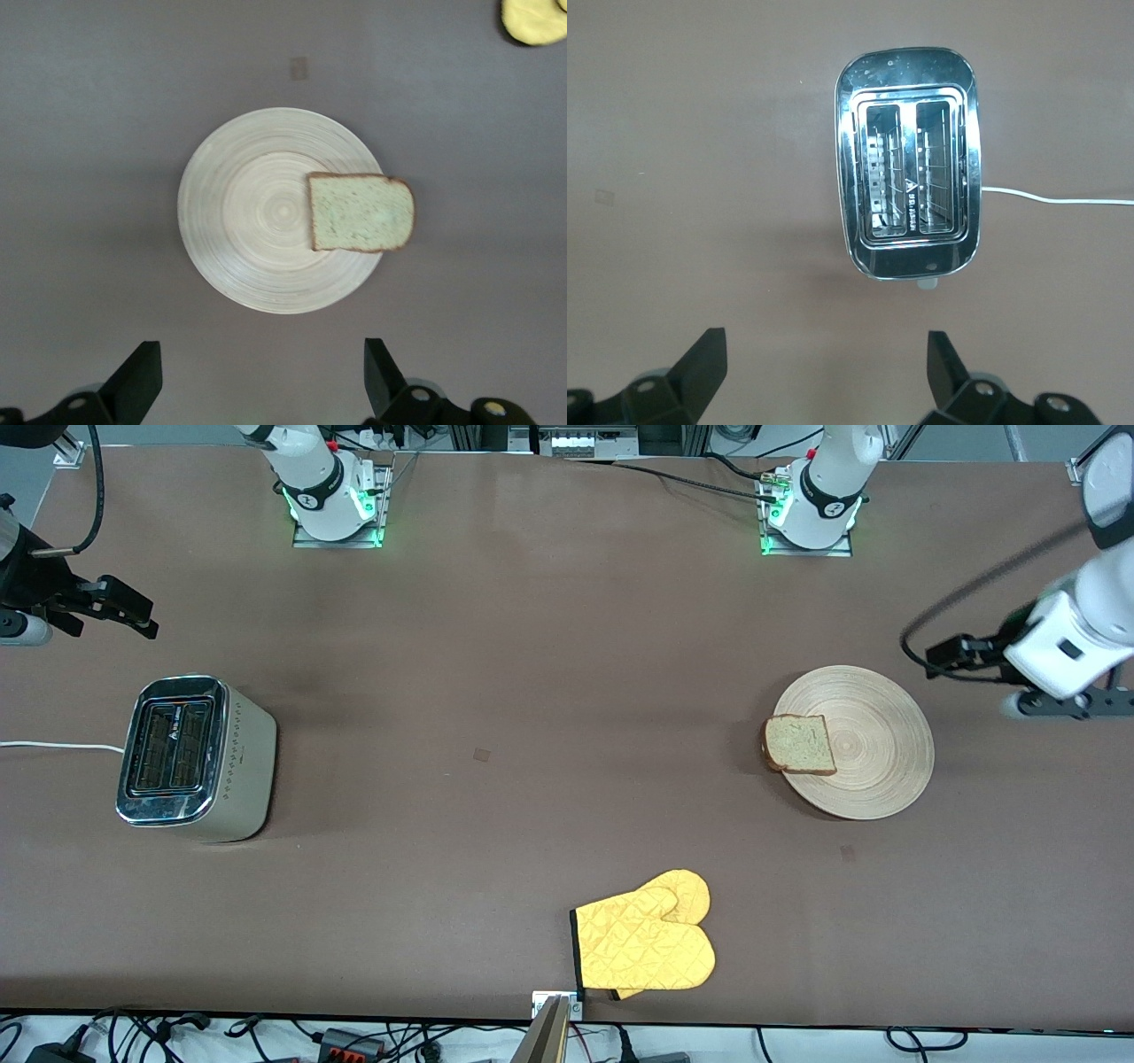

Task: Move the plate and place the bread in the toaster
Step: 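Reach the left gripper to the plate rim while the right gripper nears the toaster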

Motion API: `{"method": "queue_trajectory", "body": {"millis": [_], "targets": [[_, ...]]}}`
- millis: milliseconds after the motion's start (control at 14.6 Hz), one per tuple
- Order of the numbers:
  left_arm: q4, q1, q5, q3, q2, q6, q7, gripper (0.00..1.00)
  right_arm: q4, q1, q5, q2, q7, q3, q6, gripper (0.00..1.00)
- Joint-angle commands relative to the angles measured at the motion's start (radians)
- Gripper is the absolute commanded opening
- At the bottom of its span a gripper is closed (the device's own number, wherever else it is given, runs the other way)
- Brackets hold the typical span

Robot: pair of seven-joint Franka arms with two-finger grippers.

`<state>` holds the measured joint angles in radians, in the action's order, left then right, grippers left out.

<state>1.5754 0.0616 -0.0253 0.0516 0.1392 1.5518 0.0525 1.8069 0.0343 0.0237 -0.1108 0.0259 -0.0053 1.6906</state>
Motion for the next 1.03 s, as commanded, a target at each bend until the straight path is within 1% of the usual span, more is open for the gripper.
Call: {"method": "queue_trajectory", "body": {"millis": [0, 68, 205, 274, 548, 685, 890, 959], "targets": [[-0.103, 0.095, 0.024, 0.005, 0.095, -0.024, -0.02, 1.0, -0.005, 0.003, -0.002, -0.003, 0.017, 0.004, -0.009, 1.0], [-0.101, 0.125, 0.048, 0.005, 0.105, -0.024, -0.02, 1.0, -0.003, 0.004, -0.002, -0.003, 0.017, 0.004, -0.009, 1.0], [-0.101, 0.191, 0.141, 0.004, 0.128, -0.025, -0.048, 1.0, -0.005, 0.004, -0.002, -0.003, 0.017, 0.004, -0.008, 1.0], [-0.101, 0.225, 0.191, 0.004, 0.147, -0.024, -0.098, 1.0, -0.001, 0.004, -0.002, -0.003, 0.017, 0.004, -0.009, 1.0], [-0.101, 0.354, 0.32, 0.004, 0.23, -0.021, -0.264, 1.0, 0.0, -0.001, -0.004, 0.006, 0.014, 0.004, -0.008, 1.0], [-0.098, 0.405, 0.381, 0.004, 0.279, -0.021, -0.321, 1.0, 0.0, -0.04, -0.004, 0.025, 0.0, 0.004, 0.0, 1.0], [-0.098, 0.446, 0.403, 0.004, 0.365, -0.016, -0.362, 1.0, -0.006, -0.131, -0.004, 0.074, 0.0, 0.004, 0.017, 1.0], [-0.095, 0.464, 0.419, 0.004, 0.403, -0.016, -0.379, 1.0, -0.008, -0.157, -0.002, 0.077, 0.0, 0.004, 0.05, 1.0]]}}
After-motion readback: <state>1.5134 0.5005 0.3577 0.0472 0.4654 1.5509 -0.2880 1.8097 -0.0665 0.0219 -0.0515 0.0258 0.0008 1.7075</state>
